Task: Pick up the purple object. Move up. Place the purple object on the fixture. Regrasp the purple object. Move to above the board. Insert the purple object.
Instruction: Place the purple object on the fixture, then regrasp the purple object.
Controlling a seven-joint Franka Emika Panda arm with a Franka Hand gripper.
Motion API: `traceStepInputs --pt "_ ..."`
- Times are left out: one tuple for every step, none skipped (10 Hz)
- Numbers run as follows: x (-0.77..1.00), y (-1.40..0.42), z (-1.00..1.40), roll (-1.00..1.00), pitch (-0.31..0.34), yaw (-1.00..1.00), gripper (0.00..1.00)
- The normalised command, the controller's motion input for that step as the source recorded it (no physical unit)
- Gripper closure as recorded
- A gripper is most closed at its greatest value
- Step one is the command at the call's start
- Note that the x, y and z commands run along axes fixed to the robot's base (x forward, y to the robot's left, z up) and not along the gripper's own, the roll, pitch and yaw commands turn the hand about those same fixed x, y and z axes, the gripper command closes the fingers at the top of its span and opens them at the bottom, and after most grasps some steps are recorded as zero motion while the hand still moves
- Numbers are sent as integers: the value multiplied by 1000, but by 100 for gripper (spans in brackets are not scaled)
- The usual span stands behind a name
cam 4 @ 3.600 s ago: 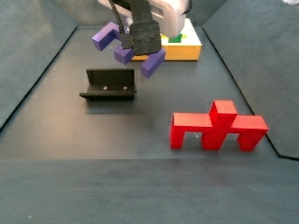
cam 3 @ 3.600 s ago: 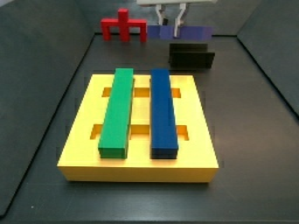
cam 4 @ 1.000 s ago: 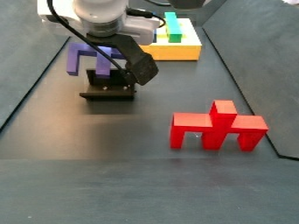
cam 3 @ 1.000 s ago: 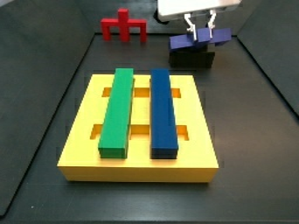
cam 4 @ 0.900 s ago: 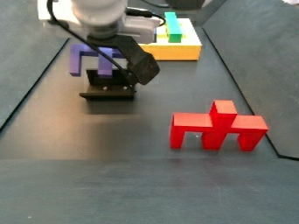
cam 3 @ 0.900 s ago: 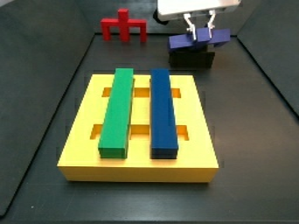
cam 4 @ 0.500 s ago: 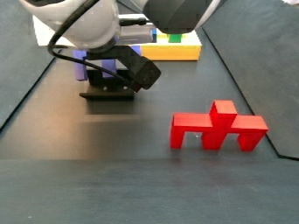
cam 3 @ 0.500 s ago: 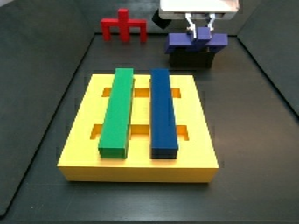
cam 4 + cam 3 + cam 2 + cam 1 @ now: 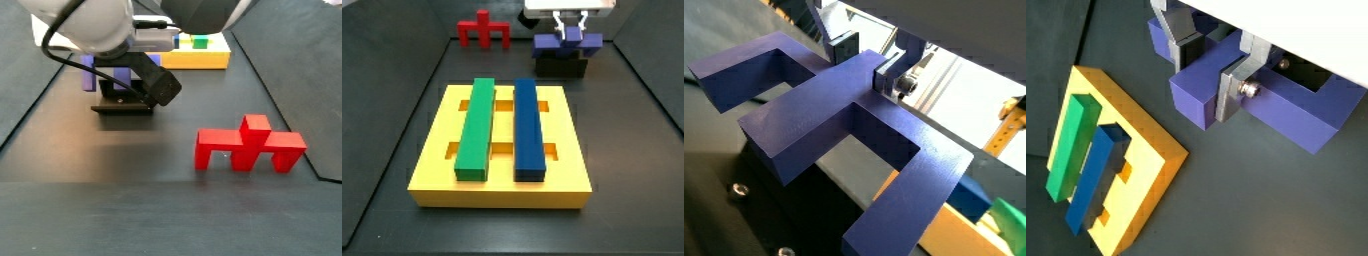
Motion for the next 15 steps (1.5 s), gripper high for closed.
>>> traceStepInputs --pt "0 0 0 -17 -163 103 100" --pt "26 0 -149 0 0 14 100" --pt "40 0 -203 14 0 0 100" --pt "0 0 -291 49 0 0 100" --pt "0 97 -223 26 0 0 100" --pt "66 91 -266 6 0 0 100" --pt "197 126 -306 0 0 0 100" --pt "186 166 -294 0 0 0 100" --pt "169 160 -280 -37 0 0 100" --pt "100 69 -194 -3 0 0 100" --pt "0 0 0 17 6 0 100" --pt "0 0 0 0 0 0 100" --pt "0 0 0 0 0 0 0" --pt "-46 -183 229 729 -60 9 0" --pt "-26 -220 371 980 -29 0 0"
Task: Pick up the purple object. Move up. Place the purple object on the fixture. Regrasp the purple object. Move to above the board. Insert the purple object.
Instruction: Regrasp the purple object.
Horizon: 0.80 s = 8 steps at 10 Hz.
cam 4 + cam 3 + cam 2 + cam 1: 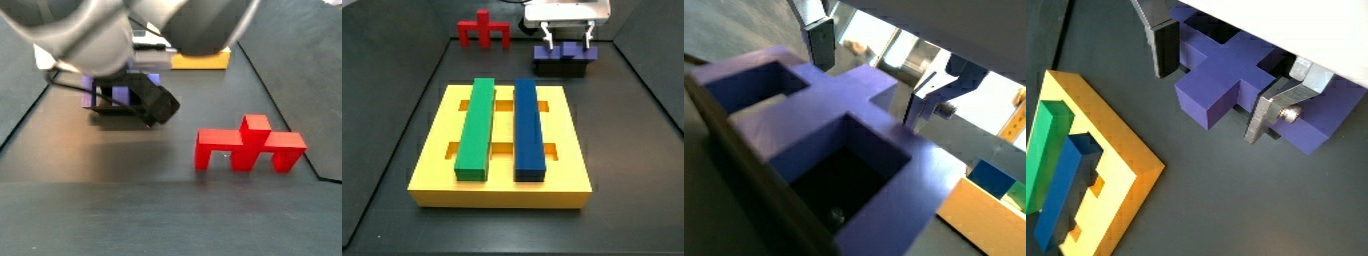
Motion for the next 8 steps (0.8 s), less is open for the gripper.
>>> traceStepInputs --pt "-34 -237 377 1000 0 14 0" --pt "-29 -226 351 1000 -3 29 0" --pt "-3 -206 337 1000 -26 66 0" --pt "0 -129 303 960 -23 114 0" --pt "0 -6 243 906 -11 146 0" --pt "-23 0 157 989 -3 166 0" --pt "-40 0 177 1000 0 197 0" --pt "-31 0 180 1000 0 209 0"
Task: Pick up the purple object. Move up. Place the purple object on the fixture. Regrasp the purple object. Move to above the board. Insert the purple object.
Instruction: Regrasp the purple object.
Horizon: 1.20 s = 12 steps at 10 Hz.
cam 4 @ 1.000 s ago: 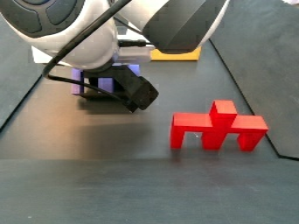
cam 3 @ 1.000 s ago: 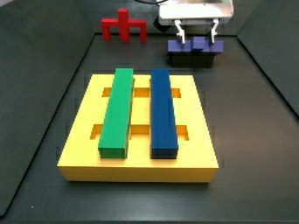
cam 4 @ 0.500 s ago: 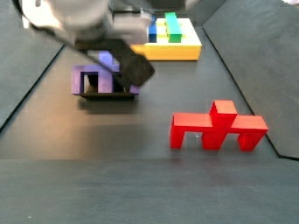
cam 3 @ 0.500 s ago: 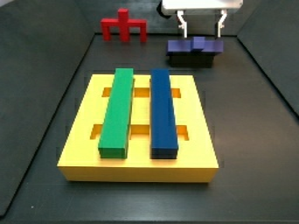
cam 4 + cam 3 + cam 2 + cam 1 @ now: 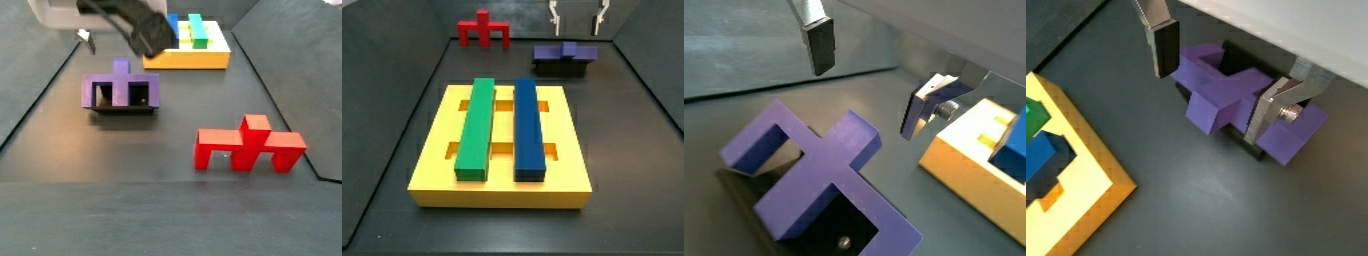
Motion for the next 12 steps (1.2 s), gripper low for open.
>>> traceStepInputs --pt "-31 0 123 1000 0 231 0" --pt "-97 0 0 1000 0 269 0" --pt "-66 0 0 1000 0 260 0" --pt "-66 0 0 1000 0 254 0" --pt "-77 0 0 1000 0 243 0" --pt "-86 0 14 1000 0 234 0" --pt "-89 0 54 1000 0 203 0" --pt "-60 0 57 1000 0 169 0" --pt "-69 0 69 1000 0 154 0" --pt "0 0 0 1000 0 103 0" --pt "0 29 -60 783 23 83 0" --pt "0 0 -11 909 20 63 0"
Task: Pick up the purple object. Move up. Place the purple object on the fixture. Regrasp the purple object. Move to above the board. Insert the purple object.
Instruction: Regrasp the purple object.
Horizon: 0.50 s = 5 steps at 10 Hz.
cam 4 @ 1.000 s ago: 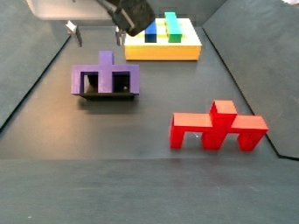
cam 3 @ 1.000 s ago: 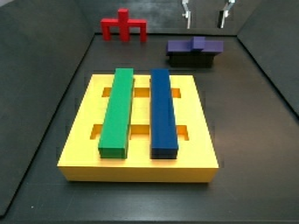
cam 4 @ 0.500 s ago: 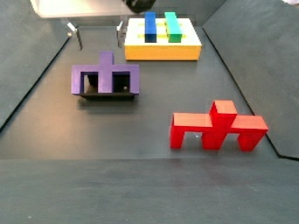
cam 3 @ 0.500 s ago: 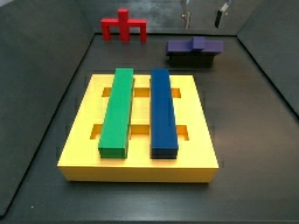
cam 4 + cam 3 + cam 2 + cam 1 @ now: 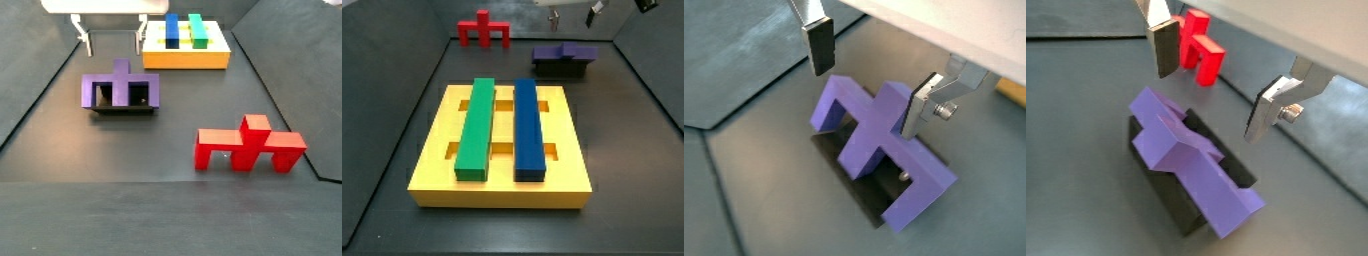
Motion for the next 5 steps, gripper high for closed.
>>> traceStepInputs --pt "0 0 0 1000 69 0 0" --pt "9 -17 0 1000 114 0 0" --pt "37 -106 0 974 149 -69 0" --pt "63 -123 -40 546 177 -94 0" --pt "0 0 0 46 0 0 0"
